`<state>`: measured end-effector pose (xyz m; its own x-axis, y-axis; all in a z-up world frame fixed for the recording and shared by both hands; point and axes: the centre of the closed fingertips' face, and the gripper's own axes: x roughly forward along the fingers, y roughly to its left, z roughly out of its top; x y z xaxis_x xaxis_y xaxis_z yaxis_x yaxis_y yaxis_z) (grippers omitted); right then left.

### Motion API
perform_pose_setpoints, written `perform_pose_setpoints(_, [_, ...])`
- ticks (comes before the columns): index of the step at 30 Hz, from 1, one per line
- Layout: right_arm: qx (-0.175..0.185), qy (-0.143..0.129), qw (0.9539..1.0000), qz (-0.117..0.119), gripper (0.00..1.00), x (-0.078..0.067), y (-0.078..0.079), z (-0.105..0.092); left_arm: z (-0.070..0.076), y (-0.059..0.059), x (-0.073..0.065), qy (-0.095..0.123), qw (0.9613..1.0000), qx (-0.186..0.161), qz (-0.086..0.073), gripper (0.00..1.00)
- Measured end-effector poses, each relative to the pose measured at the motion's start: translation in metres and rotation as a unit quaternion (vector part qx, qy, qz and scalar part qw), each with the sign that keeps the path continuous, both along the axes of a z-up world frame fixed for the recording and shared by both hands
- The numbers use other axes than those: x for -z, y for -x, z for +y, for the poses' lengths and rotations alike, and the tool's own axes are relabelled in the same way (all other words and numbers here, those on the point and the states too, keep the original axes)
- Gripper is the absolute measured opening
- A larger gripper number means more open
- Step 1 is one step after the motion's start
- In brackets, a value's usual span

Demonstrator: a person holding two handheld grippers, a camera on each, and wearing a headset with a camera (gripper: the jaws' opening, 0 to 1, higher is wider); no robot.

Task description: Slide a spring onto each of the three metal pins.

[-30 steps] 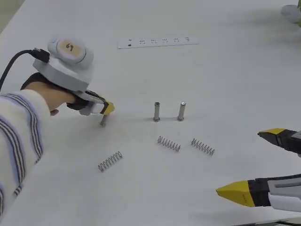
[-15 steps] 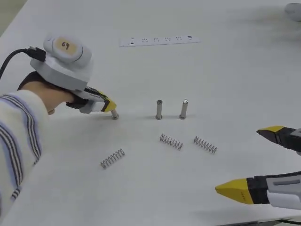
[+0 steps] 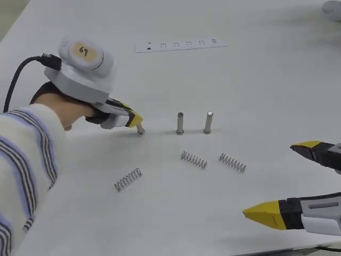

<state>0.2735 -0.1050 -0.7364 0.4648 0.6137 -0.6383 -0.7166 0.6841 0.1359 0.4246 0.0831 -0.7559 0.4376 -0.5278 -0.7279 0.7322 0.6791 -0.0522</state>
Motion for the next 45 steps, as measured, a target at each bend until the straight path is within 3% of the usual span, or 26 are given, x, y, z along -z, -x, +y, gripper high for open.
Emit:
perform_pose_setpoints(13, [-0.004,0.005,1.0,0.004,0.99,0.003,0.003,0.0,-0.014,0.004,0.003,-0.001,1.0,0.008,0.002,0.0])
perform_pose_setpoints(17, [-0.001,0.0,1.0,0.003,0.99,0.002,0.002,0.0,-0.016,0.003,0.003,-0.001,1.0,0.008,-0.004,0.0])
perform_pose_setpoints(20, [-0.003,0.002,1.0,0.003,0.99,0.002,0.002,0.0,-0.017,0.001,0.002,-0.004,0.9998,0.012,-0.015,0.0])
perform_pose_setpoints(45, [-0.002,-0.001,0.9999,0.01,0.99,0.003,0.004,0.002,-0.02,0.003,0.003,-0.005,0.9997,0.02,-0.016,0.0])
